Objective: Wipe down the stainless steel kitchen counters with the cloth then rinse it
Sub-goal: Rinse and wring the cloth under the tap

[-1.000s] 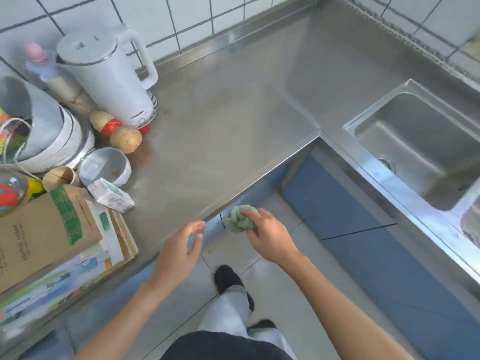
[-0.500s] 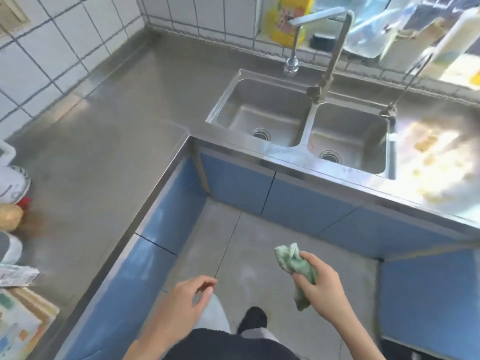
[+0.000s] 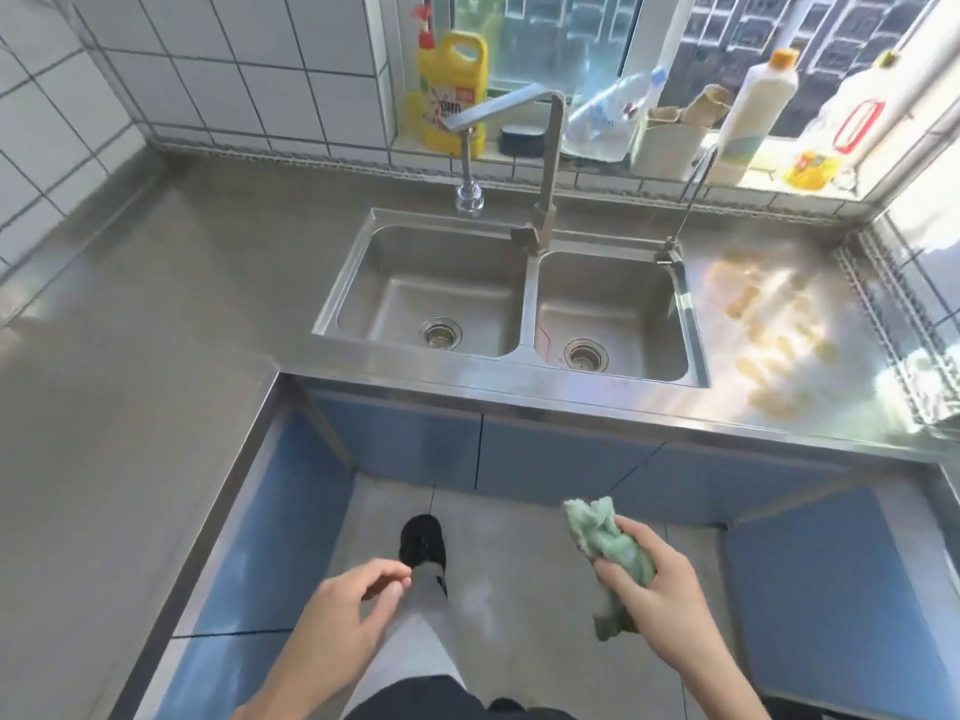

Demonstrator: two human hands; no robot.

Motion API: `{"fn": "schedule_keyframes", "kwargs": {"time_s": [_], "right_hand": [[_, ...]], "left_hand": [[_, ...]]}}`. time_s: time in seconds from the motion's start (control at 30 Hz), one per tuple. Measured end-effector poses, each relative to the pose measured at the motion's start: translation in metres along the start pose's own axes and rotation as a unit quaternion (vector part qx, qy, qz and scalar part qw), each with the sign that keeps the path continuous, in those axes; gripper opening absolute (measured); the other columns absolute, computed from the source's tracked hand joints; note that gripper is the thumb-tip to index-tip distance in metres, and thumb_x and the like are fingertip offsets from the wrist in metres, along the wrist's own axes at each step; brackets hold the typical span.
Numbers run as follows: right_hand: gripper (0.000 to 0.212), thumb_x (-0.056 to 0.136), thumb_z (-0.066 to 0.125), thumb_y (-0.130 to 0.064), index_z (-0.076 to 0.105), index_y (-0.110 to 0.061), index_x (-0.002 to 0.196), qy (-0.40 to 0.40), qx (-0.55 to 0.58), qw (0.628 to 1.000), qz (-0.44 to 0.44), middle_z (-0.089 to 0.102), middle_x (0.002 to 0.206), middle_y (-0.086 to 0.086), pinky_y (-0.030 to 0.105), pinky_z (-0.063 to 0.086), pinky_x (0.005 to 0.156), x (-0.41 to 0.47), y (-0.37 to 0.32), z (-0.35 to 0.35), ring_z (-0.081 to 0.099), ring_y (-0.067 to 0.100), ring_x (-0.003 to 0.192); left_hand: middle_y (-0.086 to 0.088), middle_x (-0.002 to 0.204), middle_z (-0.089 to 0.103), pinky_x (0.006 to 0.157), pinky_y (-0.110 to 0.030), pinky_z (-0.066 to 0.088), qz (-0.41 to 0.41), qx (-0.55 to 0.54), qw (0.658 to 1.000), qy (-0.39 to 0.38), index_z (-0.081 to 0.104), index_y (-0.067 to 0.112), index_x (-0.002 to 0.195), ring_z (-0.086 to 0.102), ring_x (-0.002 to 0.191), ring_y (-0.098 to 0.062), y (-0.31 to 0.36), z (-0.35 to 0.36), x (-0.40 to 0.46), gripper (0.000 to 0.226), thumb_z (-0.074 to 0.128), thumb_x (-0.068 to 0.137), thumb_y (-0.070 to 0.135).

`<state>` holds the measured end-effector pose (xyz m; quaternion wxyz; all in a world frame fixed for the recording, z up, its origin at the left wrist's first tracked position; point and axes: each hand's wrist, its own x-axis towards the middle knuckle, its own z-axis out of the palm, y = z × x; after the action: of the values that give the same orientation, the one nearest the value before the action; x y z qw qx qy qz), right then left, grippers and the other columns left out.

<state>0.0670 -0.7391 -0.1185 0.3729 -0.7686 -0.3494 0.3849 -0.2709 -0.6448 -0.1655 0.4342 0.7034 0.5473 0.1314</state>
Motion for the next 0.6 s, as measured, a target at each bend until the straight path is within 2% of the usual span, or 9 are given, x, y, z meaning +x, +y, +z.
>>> {"fn": "schedule_keyframes", "kwargs": {"time_s": [0.07, 0.17, 0.23, 0.3, 0.4, 0.53, 0.6], "right_hand": [[0.055, 0.086, 0.076, -0.01, 0.065, -0.062, 0.1, 0.006, 0.012, 1.0, 0.002, 0.073, 0.088, -0.019, 0.04, 0.064, 0.073, 0.027, -0.019, 0.008, 0.067, 0.004, 0.073], [0.049, 0.087, 0.076, -0.011, 0.067, -0.055, 0.105, 0.013, 0.041, 0.999, 0.013, 0.074, 0.089, -0.013, 0.053, 0.064, 0.071, 0.067, -0.057, 0.021, 0.069, 0.013, 0.076], [0.046, 0.088, 0.076, -0.01, 0.069, -0.051, 0.107, 0.022, 0.049, 0.998, 0.021, 0.074, 0.087, -0.009, 0.058, 0.062, 0.072, 0.093, -0.085, 0.029, 0.069, 0.016, 0.076], [0.043, 0.088, 0.077, -0.01, 0.07, -0.046, 0.109, 0.032, 0.058, 0.998, 0.023, 0.074, 0.087, -0.007, 0.059, 0.061, 0.076, 0.119, -0.112, 0.037, 0.071, 0.022, 0.079], [0.041, 0.087, 0.079, -0.011, 0.07, -0.039, 0.115, 0.042, 0.062, 0.997, 0.02, 0.075, 0.091, -0.008, 0.059, 0.06, 0.081, 0.153, -0.144, 0.05, 0.073, 0.027, 0.087], [0.043, 0.086, 0.079, -0.01, 0.068, -0.029, 0.123, 0.037, 0.065, 0.997, 0.024, 0.075, 0.094, -0.012, 0.057, 0.06, 0.086, 0.195, -0.177, 0.062, 0.074, 0.021, 0.09], [0.043, 0.086, 0.08, -0.011, 0.068, -0.028, 0.123, 0.023, 0.049, 0.998, 0.016, 0.076, 0.094, -0.012, 0.053, 0.059, 0.089, 0.218, -0.189, 0.068, 0.073, 0.019, 0.093]], "left_hand": [[0.031, 0.102, 0.076, 0.093, -0.023, 0.056, 0.005, -0.015, 1.0, 0.001, 0.069, 0.053, 0.107, 0.073, 0.101, 0.005, -0.002, -0.015, 0.035, 0.031, 0.069, 0.1, 0.023], [0.029, 0.101, 0.077, 0.093, -0.024, 0.057, 0.007, -0.034, 0.999, -0.004, 0.074, 0.047, 0.101, 0.073, 0.1, 0.005, -0.002, -0.047, 0.092, 0.029, 0.068, 0.101, 0.019], [0.027, 0.1, 0.078, 0.092, -0.019, 0.056, 0.019, -0.037, 0.999, -0.008, 0.075, 0.045, 0.099, 0.074, 0.1, 0.005, 0.003, -0.072, 0.129, 0.028, 0.067, 0.102, 0.018], [0.027, 0.101, 0.078, 0.09, -0.013, 0.053, 0.04, -0.034, 0.999, -0.01, 0.075, 0.046, 0.102, 0.073, 0.1, 0.004, 0.007, -0.096, 0.164, 0.028, 0.067, 0.102, 0.019], [0.027, 0.103, 0.077, 0.092, -0.013, 0.053, 0.056, -0.028, 0.997, -0.034, 0.075, 0.047, 0.103, 0.073, 0.102, 0.003, 0.009, -0.126, 0.215, 0.029, 0.067, 0.102, 0.019], [0.034, 0.106, 0.074, 0.094, -0.009, 0.05, 0.072, 0.001, 0.996, -0.058, 0.069, 0.058, 0.102, 0.07, 0.105, 0.008, 0.012, -0.153, 0.27, 0.034, 0.064, 0.104, 0.025], [0.034, 0.107, 0.074, 0.094, -0.01, 0.051, 0.075, 0.001, 0.995, -0.06, 0.069, 0.057, 0.104, 0.07, 0.105, 0.008, 0.015, -0.16, 0.292, 0.032, 0.063, 0.104, 0.025]]}}
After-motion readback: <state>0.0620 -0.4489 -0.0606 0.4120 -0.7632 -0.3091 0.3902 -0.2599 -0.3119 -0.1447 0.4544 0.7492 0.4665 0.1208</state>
